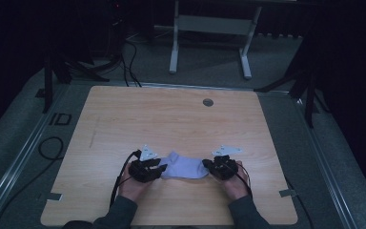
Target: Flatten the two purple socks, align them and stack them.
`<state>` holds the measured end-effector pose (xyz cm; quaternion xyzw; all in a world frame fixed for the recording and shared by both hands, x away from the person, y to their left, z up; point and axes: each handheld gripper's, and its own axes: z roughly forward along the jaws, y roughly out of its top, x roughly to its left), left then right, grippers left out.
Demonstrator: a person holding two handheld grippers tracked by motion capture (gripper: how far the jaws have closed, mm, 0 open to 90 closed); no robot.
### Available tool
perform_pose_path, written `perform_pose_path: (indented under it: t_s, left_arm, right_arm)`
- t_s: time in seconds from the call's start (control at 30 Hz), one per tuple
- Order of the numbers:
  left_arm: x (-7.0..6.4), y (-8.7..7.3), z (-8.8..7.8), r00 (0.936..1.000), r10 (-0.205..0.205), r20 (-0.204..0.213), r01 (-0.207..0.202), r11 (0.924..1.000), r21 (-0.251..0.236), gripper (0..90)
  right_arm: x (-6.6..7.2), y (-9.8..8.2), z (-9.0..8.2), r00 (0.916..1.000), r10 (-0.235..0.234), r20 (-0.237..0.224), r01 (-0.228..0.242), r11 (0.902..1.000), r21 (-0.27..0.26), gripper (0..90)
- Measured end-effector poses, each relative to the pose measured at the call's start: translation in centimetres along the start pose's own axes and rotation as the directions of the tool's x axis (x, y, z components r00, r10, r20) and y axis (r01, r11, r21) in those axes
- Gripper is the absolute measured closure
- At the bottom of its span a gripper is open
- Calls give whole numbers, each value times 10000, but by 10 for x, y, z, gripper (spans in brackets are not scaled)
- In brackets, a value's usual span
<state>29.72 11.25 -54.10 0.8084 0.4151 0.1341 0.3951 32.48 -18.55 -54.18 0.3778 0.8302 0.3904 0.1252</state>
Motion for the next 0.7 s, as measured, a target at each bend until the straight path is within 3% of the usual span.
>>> perform_pose_path:
  t_s: [0.07, 0.17, 0.7]
  left_arm:
    - [2, 0, -1, 10000, -76, -45, 76, 10000, -27, 610]
    - [6, 0, -2, 9997, -210, -115, 209, 9998, -30, 600]
    - [22, 0, -3, 9967, -556, -590, 553, 9984, -69, 579]
  right_arm:
    - [-2, 2, -6, 9997, 167, -157, -173, 9993, -336, 867]
    - [-5, 3, -11, 9997, 225, 23, -224, 9987, -462, 864]
    - [-30, -6, -14, 9950, 732, 679, -714, 9971, -282, 862]
